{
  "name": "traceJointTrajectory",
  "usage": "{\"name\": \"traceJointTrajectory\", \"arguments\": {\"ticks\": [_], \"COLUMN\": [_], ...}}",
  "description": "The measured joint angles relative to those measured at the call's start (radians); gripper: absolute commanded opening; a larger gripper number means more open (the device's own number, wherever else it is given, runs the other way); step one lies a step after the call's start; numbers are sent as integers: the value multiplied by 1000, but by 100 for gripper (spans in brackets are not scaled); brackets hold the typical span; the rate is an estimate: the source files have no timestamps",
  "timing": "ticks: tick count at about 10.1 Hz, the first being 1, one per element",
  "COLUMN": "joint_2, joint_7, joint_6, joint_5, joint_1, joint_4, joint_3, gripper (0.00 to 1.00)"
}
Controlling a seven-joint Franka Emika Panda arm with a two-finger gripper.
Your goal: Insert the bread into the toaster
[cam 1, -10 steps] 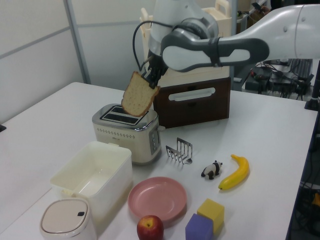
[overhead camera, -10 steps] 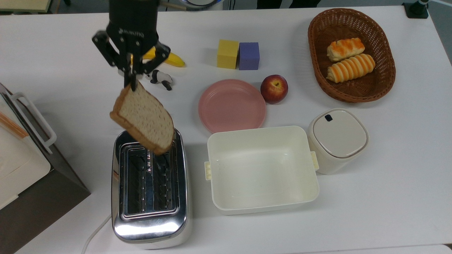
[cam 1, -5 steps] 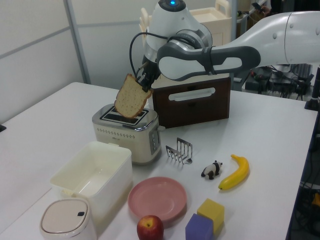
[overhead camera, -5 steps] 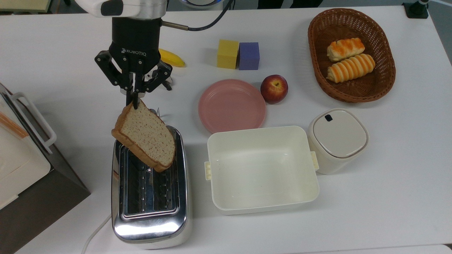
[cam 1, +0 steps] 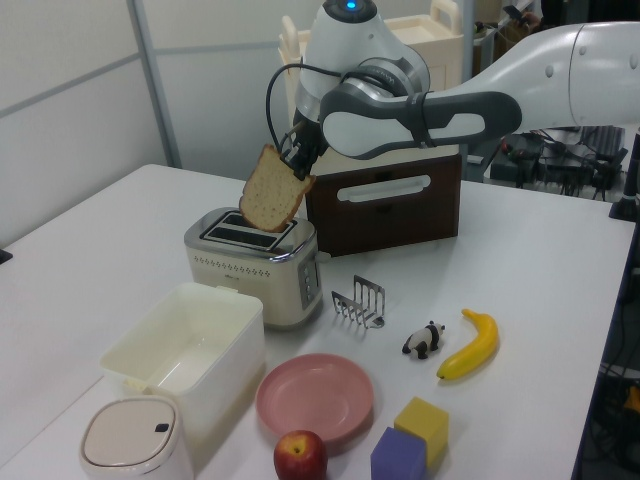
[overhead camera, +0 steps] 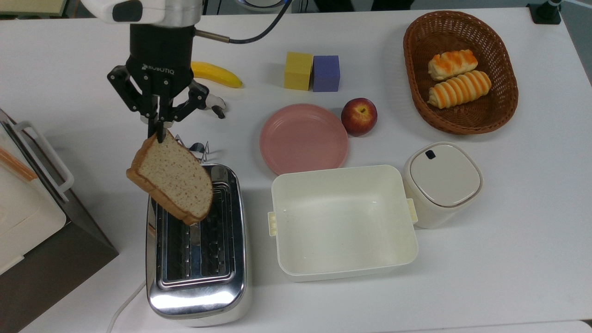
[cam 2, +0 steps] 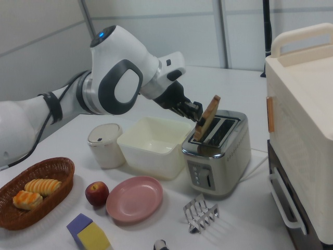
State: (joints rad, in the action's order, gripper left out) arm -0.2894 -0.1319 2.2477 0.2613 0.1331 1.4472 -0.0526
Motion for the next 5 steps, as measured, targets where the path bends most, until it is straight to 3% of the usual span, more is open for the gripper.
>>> {"name": "traceJointTrajectory", "arguments": {"ticks": [5], "joint_2": [-48], "joint_7": [0], "joint_6": [29], "joint_5": [40], "joint_1": [3], "joint_4": [-1], "joint_3": [0], "gripper": [0]}}
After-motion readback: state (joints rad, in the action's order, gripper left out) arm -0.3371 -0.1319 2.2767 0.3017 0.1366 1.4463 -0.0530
